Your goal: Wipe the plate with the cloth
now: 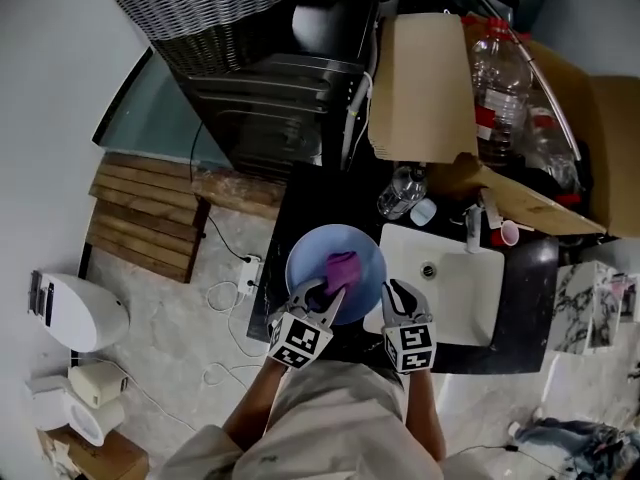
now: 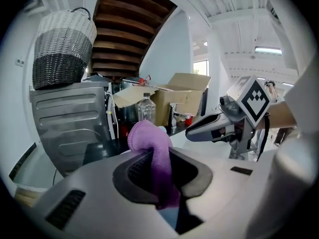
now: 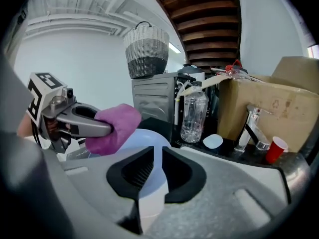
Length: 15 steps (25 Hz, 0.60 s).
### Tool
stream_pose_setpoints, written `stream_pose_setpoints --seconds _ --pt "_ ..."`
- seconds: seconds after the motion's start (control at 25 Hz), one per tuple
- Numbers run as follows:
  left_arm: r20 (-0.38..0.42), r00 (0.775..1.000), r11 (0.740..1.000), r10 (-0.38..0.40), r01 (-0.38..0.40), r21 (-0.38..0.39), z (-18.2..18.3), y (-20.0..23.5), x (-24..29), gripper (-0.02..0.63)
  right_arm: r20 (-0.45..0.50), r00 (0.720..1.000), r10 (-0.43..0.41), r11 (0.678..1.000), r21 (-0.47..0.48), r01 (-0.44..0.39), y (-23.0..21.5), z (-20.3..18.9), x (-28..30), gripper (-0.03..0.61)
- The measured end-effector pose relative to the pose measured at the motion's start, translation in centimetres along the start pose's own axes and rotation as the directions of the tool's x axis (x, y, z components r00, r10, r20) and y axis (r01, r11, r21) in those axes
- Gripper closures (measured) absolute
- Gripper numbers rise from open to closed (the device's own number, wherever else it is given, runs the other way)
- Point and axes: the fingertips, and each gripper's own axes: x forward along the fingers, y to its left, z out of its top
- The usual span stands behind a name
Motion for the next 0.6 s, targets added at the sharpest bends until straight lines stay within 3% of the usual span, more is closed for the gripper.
stream_pose_setpoints --seconds 0.36,0.6 --pt "-0.073 0.992 0.995 -0.101 0.103 0.017 -1.6 -0.8 2.7 0.554 -0.051 0.998 -0.042 0.999 0.000 0.042 -0.5 -1.9 1.1 0.538" --pt "-0.137 0.983 0.992 -0.119 0.122 0.014 -2.6 -2.0 4.1 0.554 -0.084 0.996 -0.030 1.000 -0.001 0.030 -1.2 -3.0 1.4 0.538"
